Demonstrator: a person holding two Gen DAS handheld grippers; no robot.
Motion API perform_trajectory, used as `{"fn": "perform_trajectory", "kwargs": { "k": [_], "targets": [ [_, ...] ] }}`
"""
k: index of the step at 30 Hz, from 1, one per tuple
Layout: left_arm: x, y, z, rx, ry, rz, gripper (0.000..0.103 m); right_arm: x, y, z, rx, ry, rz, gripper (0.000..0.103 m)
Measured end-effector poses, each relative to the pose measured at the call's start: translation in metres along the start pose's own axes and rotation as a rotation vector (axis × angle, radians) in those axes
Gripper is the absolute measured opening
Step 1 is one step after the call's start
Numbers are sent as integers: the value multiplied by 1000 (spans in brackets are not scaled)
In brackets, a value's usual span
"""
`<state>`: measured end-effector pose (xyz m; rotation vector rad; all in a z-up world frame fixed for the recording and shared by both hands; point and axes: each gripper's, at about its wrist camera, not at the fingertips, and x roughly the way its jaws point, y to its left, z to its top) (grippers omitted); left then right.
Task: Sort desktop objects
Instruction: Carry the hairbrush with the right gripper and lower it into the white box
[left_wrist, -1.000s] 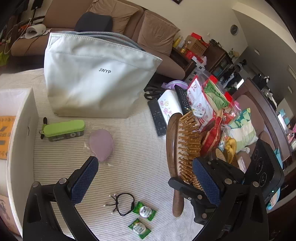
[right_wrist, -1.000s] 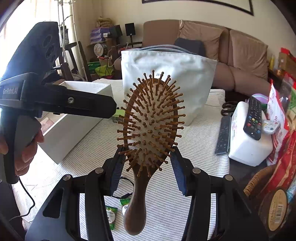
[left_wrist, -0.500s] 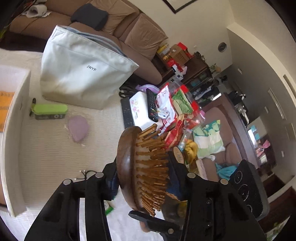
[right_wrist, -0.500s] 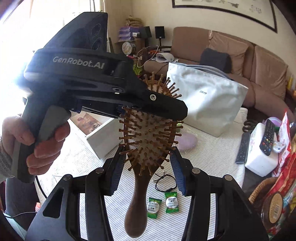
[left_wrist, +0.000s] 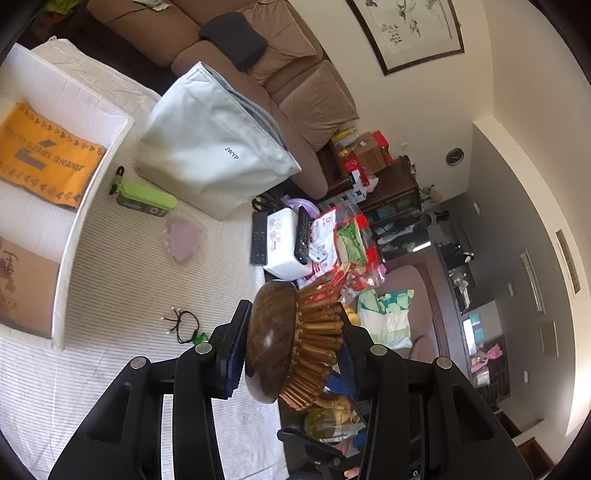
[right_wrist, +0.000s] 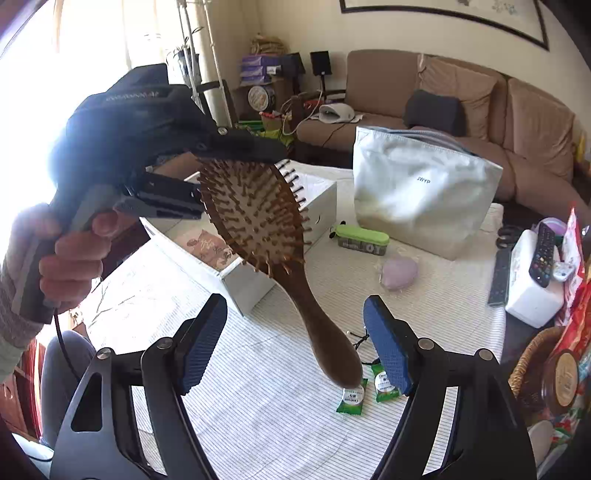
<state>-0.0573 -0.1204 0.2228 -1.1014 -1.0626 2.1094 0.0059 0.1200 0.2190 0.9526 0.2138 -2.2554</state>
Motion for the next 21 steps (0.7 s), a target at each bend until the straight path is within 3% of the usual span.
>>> {"fn": "perform_trajectory", "kwargs": {
  "k": [4, 8, 9, 10, 16, 21],
  "targets": [
    [-27, 6, 5, -15, -24, -21, 43, 13, 14, 11, -61, 54, 3, 74],
    [-49, 18, 13, -54, -23, -56, 43, 43, 40, 33, -173, 89, -40, 66],
    [-57, 22, 16, -59, -28, -62, 43, 50, 46, 38, -201, 98, -43, 49],
    [-65, 27, 20, -68, -35, -71, 43, 57, 53, 43, -226, 118, -33, 23],
    [-114, 66, 54, -99, -80, -71, 43, 100, 104, 85, -391, 172, -23, 22],
    [-147, 122, 92, -173, -80, -46, 42, 161, 141, 122, -519, 247, -30, 21]
  ]
}}
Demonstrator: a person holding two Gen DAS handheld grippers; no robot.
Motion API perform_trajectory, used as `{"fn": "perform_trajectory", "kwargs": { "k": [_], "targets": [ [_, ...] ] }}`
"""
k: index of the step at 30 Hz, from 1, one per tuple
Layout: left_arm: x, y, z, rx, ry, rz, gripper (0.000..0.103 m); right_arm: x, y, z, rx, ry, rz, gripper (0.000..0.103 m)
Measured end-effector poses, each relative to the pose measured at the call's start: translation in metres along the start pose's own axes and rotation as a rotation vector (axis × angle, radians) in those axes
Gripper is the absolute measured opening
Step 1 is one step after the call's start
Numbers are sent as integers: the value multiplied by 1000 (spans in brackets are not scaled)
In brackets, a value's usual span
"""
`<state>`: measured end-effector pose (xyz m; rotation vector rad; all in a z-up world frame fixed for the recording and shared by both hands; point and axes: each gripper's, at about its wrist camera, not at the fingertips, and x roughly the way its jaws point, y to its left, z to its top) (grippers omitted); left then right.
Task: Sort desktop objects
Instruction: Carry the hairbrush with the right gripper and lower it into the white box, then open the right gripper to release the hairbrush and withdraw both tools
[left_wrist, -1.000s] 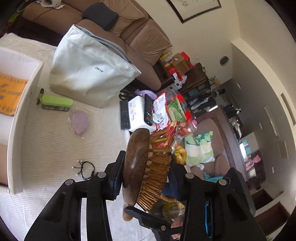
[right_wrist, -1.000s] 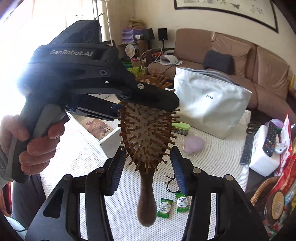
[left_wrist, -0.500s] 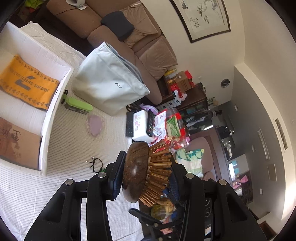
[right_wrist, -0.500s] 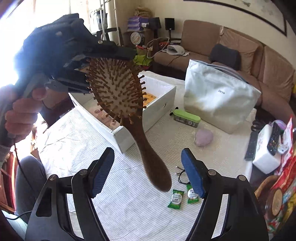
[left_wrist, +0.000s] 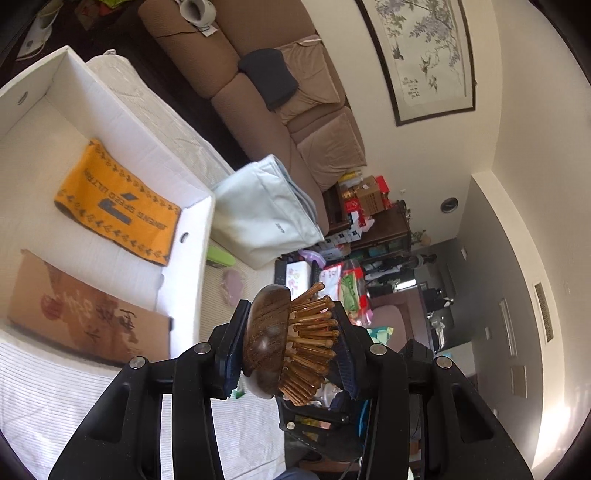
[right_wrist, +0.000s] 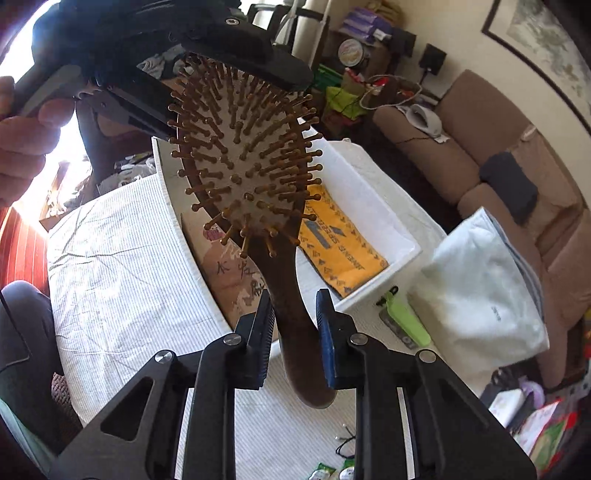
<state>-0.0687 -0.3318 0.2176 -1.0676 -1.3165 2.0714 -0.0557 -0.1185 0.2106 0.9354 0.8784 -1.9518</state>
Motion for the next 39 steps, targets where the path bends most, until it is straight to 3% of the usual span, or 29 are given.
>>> {"fn": "perform_trajectory", "kwargs": {
  "k": [7, 12, 17, 23, 25, 29, 35, 37, 39],
  "targets": [
    [-10, 84, 67, -134, 3, 50, 43, 97, 4, 54, -80, 111, 98, 18],
    [8, 150, 88, -257, 23, 54, 43, 165, 1, 61, -81, 198, 146, 18],
    [34, 201, 96, -357, 47, 69, 43, 214, -2, 57, -77, 319, 129, 18],
    [59, 213, 93, -386, 88, 150, 43, 237, -3, 52, -108, 403, 155, 15],
    [57, 214, 93, -395, 76, 185, 43, 241, -1, 49, -126, 420, 151, 1],
    [49, 211, 103, -365, 42, 270, 53, 244, -5, 45, -131, 440, 120, 1],
    [61, 209, 118, -300, 52, 389, 56, 233, -33, 54, 76, 317, 173, 2],
    [62, 215, 122, -305, 51, 394, 56, 238, -38, 54, 154, 316, 229, 2],
    [69, 219, 123, -309, 73, 401, 61, 245, -32, 54, 149, 337, 238, 2]
  ]
}}
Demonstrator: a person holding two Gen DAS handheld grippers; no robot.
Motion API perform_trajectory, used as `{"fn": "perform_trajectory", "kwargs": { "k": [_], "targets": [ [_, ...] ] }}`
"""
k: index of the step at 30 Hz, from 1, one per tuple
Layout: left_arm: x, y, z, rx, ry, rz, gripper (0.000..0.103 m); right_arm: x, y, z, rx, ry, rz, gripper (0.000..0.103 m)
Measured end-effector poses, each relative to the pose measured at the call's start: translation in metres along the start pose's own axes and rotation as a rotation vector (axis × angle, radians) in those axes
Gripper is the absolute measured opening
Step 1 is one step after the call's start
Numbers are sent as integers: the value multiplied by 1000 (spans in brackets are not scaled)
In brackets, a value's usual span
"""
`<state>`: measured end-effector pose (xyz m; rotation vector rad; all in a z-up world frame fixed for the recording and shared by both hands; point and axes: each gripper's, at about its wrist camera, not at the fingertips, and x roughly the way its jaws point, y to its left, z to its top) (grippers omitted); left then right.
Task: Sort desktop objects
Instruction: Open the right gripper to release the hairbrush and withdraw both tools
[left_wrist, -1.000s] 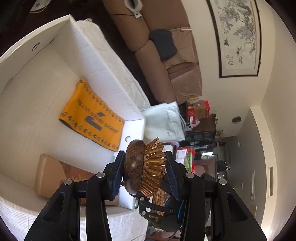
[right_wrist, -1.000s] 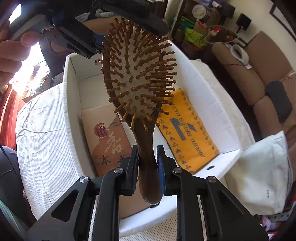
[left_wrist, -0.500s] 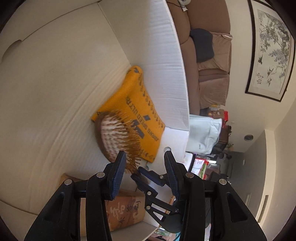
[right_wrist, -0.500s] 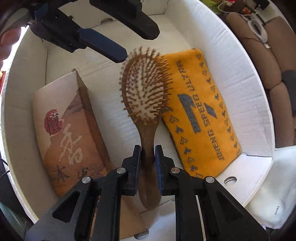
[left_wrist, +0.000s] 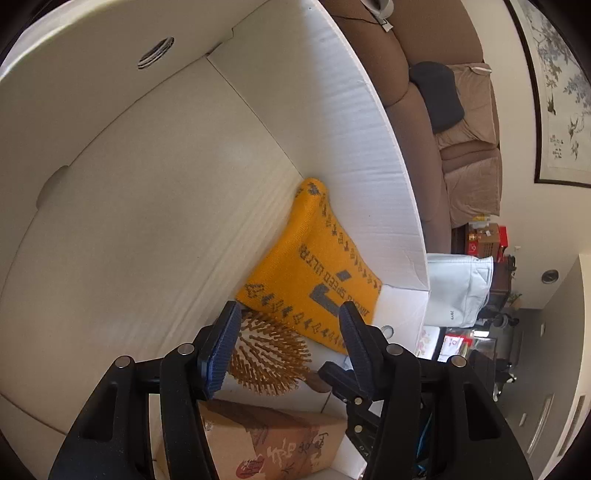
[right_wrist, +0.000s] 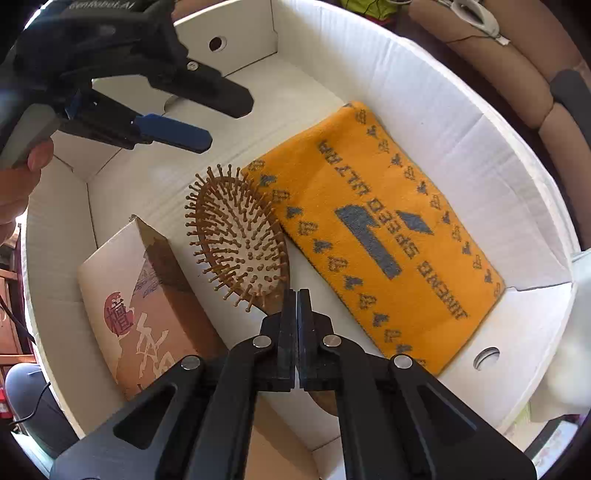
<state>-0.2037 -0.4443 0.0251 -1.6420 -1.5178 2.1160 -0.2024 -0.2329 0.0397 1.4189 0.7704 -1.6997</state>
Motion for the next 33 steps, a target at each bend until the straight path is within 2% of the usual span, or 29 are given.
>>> {"fn": "perform_trajectory", "kwargs": {
  "k": [3, 7, 10, 13, 14, 17, 20, 22, 23, 24, 26, 28, 31, 33],
  "targets": [
    [12, 0, -2, 13, 48, 46, 61, 15, 4, -4, -3, 72, -9, 2],
    [20, 4, -12, -2, 91, 50, 62, 14, 1, -9, 18, 74, 5, 3],
    [23, 3, -20, 1, 122, 71, 62, 12, -1, -16, 21, 78, -20, 3],
    [23, -2, -24, 28, 111, 94, 64, -2, -3, -23, 44, 38, -18, 3],
    [24, -4, -25, 30, 116, 97, 68, -11, -5, -26, 61, 15, -16, 3],
    [20, -7, -26, 46, 87, 153, 69, -41, -11, -36, 101, -58, -50, 7],
    [5, -12, -30, 79, 44, 157, 75, -71, -16, -43, 134, -128, -43, 21],
    [-6, -22, -40, 122, 26, 177, 85, -86, -25, -44, 155, -161, -40, 50],
    [-12, -28, -47, 149, 16, 194, 91, -92, -24, -50, 166, -180, -29, 58],
    [-18, -34, -54, 179, 7, 209, 93, -98, -20, -54, 179, -195, -22, 67],
    [-29, -49, -71, 253, -12, 253, 95, -109, -19, -67, 208, -224, -26, 69],
    [-41, -60, -90, 326, -37, 309, 103, -117, -7, -74, 229, -240, -22, 77],
    [-54, -72, -118, 414, -66, 377, 103, -143, 1, -99, 258, -270, -8, 81],
    [-60, -79, -137, 458, -77, 402, 103, -146, 2, -108, 277, -285, -3, 85]
  ]
}}
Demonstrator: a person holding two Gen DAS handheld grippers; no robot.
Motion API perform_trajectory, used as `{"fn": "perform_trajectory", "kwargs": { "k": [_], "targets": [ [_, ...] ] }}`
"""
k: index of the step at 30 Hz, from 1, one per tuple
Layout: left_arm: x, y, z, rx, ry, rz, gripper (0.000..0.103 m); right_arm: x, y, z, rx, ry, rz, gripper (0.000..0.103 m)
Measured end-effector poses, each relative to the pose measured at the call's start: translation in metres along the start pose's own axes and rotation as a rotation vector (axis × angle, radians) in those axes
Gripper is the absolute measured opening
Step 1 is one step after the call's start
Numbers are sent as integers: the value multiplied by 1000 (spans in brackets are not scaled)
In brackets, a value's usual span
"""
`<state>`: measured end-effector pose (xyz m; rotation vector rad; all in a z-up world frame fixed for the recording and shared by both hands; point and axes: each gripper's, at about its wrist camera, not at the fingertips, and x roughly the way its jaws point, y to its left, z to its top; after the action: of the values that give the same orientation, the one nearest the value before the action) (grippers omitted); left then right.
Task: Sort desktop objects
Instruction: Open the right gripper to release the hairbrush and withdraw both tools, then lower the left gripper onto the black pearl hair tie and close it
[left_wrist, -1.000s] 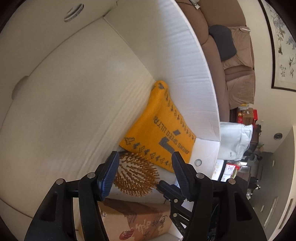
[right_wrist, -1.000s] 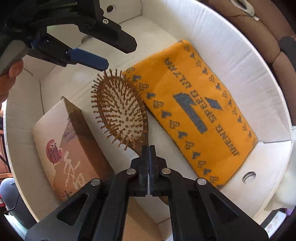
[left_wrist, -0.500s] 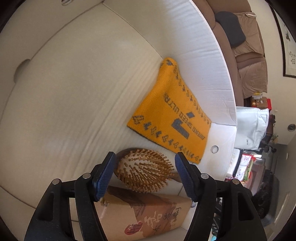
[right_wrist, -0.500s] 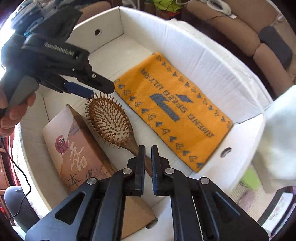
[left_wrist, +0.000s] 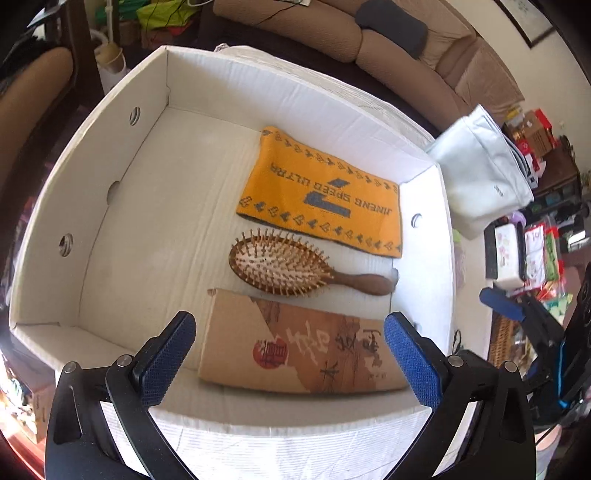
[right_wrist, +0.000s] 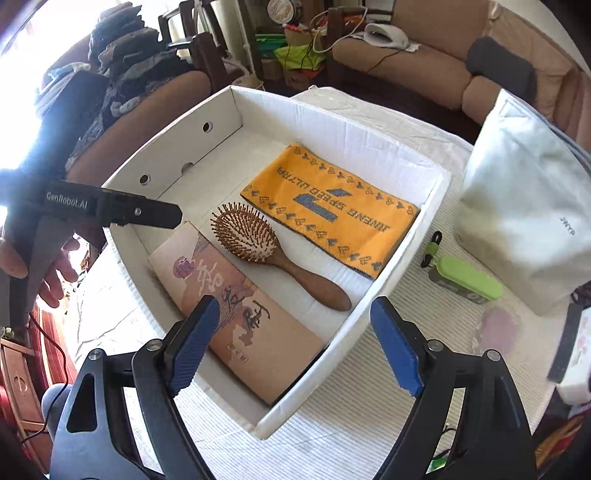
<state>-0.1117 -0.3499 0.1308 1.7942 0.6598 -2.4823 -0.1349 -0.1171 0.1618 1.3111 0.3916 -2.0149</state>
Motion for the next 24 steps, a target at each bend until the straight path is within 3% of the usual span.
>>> {"fn": "perform_trajectory", "kwargs": {
  "k": [6, 13, 19, 24],
  "targets": [
    [-34, -43, -42, 75, -51, -21, 103, -57, -13, -46, 34, -45, -3, 93],
    [-58, -119, -95, 221, -147, -37, 103, -119, -57, -128, 131, -83, -58, 95],
    [-36, -183, -145, 308, -154, -108, 103, -134, -93, -201, 215, -105, -102, 95],
    [2, -233, -175, 371, -154, -98, 103, -127, -108, -248, 204, -101, -186, 95]
  ]
}}
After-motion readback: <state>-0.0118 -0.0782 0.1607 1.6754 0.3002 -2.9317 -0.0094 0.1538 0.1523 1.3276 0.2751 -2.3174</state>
